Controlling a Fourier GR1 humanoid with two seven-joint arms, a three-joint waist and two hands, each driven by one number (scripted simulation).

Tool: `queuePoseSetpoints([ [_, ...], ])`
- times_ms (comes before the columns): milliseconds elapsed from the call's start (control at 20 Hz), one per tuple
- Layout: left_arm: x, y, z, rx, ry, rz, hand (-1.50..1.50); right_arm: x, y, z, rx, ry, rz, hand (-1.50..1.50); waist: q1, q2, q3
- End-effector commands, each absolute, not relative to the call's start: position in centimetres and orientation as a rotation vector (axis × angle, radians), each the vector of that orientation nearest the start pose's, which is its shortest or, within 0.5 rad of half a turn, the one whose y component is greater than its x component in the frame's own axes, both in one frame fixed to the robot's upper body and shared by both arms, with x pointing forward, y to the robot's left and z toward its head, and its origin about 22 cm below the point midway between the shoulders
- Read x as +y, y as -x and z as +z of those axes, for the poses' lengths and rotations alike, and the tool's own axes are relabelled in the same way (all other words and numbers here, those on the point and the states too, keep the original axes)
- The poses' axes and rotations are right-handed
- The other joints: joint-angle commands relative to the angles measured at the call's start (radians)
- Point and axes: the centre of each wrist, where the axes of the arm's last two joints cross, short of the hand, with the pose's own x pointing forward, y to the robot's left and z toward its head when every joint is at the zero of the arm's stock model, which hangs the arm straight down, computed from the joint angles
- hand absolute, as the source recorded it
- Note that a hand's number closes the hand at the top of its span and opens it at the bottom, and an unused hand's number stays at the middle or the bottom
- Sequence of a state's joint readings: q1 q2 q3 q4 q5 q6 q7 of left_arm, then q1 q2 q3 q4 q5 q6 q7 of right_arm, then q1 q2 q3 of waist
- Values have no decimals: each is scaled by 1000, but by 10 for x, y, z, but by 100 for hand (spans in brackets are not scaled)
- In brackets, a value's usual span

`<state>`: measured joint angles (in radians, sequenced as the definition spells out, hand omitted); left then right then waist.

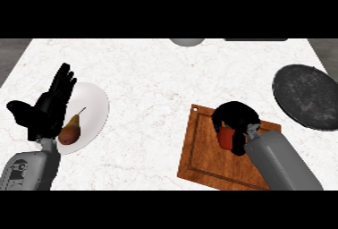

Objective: Pick the bell pepper from the cutting board and place it in the pan

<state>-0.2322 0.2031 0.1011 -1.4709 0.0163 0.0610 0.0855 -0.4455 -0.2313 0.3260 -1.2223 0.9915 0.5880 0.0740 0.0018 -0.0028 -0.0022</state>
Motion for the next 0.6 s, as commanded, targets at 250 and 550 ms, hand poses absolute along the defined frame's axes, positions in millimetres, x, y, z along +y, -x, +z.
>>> queuePoseSetpoints([
  [250, 277, -299, 45, -1618, -221, -39, 0, -115, -266, 14, -919, 651, 1259, 150, -14, -1, 2],
  [550, 283, -291, 46, -1610, -217, -50, 0, -106, -258, 73, -1242, 1000, 1058, 150, -13, -7, 2],
])
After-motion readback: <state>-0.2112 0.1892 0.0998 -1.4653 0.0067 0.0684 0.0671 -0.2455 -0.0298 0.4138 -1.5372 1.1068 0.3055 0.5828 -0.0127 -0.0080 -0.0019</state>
